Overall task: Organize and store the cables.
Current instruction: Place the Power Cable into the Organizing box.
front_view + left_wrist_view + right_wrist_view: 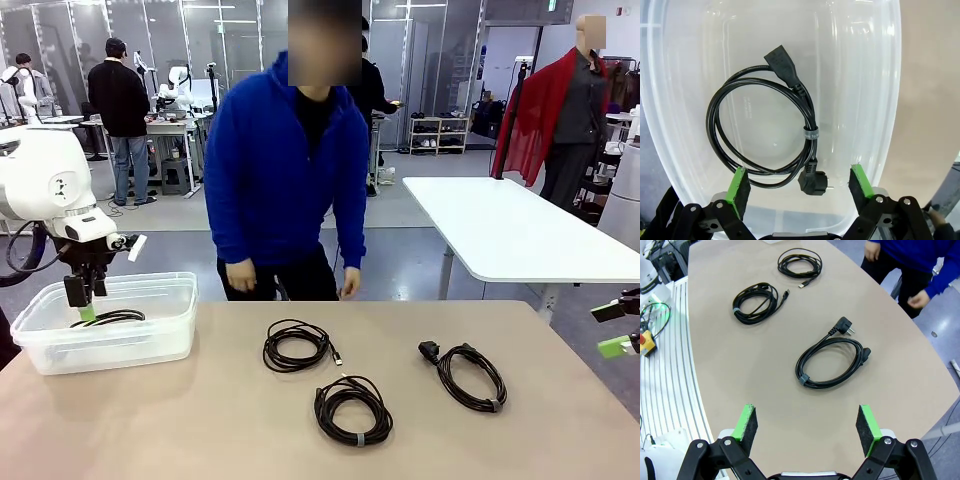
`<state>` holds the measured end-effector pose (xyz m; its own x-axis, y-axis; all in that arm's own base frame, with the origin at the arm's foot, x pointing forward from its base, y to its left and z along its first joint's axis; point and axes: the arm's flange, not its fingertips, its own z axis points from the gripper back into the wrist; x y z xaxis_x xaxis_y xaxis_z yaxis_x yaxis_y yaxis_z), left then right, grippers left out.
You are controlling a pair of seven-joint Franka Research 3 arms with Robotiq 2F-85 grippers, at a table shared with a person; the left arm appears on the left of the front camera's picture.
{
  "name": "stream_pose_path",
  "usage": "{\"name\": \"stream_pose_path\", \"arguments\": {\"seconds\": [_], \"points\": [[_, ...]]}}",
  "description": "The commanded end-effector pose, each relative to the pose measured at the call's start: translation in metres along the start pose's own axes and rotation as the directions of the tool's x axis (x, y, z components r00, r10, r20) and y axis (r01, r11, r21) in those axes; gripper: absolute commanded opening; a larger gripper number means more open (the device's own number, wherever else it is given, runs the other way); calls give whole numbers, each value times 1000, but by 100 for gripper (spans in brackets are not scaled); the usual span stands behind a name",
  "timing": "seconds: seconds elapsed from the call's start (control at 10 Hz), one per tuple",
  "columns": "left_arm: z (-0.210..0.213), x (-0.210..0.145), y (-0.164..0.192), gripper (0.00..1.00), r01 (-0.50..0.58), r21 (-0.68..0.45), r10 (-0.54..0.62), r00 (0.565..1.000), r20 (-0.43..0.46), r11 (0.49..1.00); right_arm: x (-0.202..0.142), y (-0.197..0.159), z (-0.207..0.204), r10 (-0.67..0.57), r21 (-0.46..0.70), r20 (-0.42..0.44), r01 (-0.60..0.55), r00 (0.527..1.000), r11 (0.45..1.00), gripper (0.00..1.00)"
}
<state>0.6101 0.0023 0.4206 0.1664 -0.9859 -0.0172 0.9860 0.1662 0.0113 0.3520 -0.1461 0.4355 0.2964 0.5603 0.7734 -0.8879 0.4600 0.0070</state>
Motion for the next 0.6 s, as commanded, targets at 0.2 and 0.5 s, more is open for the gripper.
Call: {"name": "stream_pose_path", "arguments": {"seconds": [0.2,0.5], "points": [[-1,2,-1,100,-12,-1,12,1000,-1,1000,1,-1,0,3,-1,18,-3,1000,1000,100],[-1,2,-1,100,-12,-1,12,1000,-1,1000,1,-1,0,3,-1,18,-3,1000,1000,100]]}}
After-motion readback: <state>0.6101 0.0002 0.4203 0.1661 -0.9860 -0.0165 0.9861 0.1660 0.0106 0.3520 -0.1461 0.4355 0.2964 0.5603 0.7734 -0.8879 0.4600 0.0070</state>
